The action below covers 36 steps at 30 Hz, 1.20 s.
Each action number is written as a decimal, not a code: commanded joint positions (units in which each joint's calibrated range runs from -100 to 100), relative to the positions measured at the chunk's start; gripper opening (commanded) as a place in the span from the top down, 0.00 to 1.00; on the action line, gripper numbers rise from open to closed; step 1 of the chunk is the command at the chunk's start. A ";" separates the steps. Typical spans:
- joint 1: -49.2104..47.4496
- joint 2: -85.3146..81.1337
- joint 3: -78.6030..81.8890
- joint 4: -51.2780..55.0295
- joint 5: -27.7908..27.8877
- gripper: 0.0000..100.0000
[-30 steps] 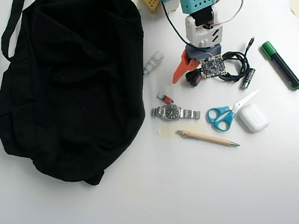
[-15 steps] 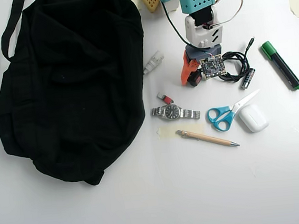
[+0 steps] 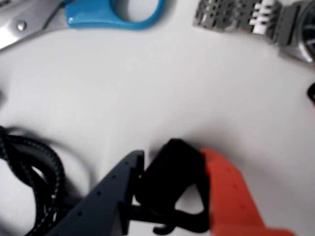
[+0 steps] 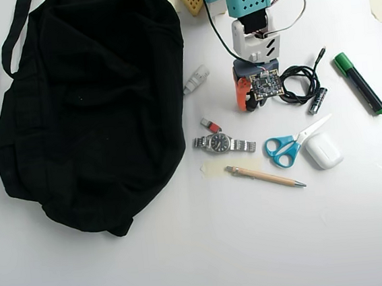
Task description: Put the black bike light into the black bag
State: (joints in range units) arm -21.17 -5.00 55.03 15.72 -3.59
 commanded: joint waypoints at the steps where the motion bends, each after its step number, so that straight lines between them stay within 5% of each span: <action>1: -0.14 -1.14 -0.50 -0.74 -0.19 0.98; 12: 0.68 -2.96 -3.01 0.64 0.44 0.98; 18: 1.43 -10.43 -13.26 19.94 2.54 0.98; 23: 7.19 -13.75 -25.92 37.25 5.16 0.98; 29: 18.18 -15.41 -29.25 38.71 12.08 0.98; 36: 29.85 -15.58 -33.29 39.14 13.76 0.98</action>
State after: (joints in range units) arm 3.19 -18.02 26.79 54.67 9.50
